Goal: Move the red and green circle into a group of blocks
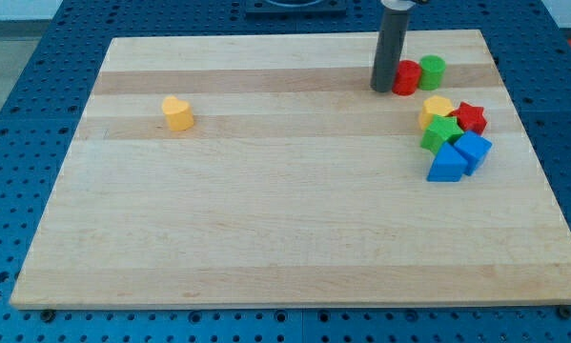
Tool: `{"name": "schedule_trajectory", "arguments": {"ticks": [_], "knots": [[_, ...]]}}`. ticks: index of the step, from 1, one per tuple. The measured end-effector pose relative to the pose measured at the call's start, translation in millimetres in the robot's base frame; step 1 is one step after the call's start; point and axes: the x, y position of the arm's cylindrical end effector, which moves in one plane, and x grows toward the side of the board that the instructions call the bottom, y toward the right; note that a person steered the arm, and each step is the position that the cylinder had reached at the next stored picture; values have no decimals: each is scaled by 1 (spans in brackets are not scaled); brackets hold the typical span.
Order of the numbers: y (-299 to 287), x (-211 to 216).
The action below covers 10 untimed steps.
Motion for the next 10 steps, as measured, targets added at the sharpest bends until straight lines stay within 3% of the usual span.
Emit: {"name": "schedule_trajectory", "arguments": {"ticks": [1, 3, 7, 8, 9, 10], "knots": [[-25, -25], [18, -40], [23, 47], [5, 40], [4, 6], [32, -23]]}}
